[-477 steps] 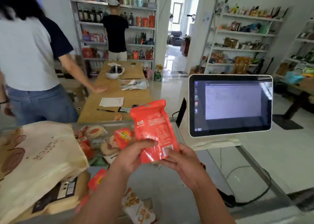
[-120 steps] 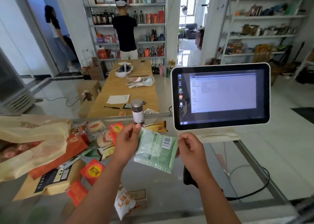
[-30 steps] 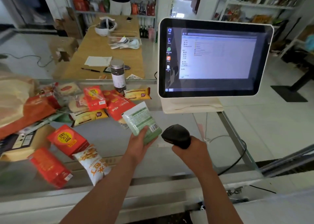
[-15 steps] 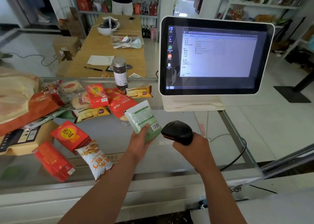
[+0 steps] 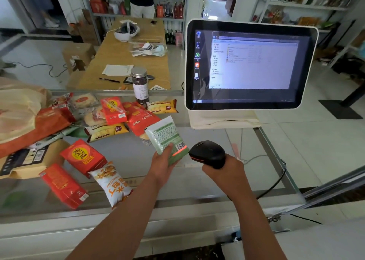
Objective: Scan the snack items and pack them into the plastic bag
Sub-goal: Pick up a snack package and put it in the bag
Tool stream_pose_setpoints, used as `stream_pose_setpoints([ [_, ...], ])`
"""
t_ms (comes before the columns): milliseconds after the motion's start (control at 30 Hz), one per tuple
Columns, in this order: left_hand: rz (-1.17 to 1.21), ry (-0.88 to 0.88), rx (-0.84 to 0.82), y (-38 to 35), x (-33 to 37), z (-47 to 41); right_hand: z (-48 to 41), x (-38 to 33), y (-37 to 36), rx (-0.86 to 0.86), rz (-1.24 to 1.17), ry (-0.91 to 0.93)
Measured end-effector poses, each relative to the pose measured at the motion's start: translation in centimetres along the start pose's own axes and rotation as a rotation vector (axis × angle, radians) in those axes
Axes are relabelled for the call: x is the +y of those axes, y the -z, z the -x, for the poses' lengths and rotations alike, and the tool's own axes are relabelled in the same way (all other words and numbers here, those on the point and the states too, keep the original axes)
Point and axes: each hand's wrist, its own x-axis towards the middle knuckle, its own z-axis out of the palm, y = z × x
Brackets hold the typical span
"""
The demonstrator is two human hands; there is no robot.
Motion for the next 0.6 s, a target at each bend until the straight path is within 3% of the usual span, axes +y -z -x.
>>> stream_pose_setpoints([
  [600, -0.003, 0.011, 0.025, -0.32, 0.19, 0.31, 0.07, 0.2, 0.15, 0.022, -0.002, 0.001],
])
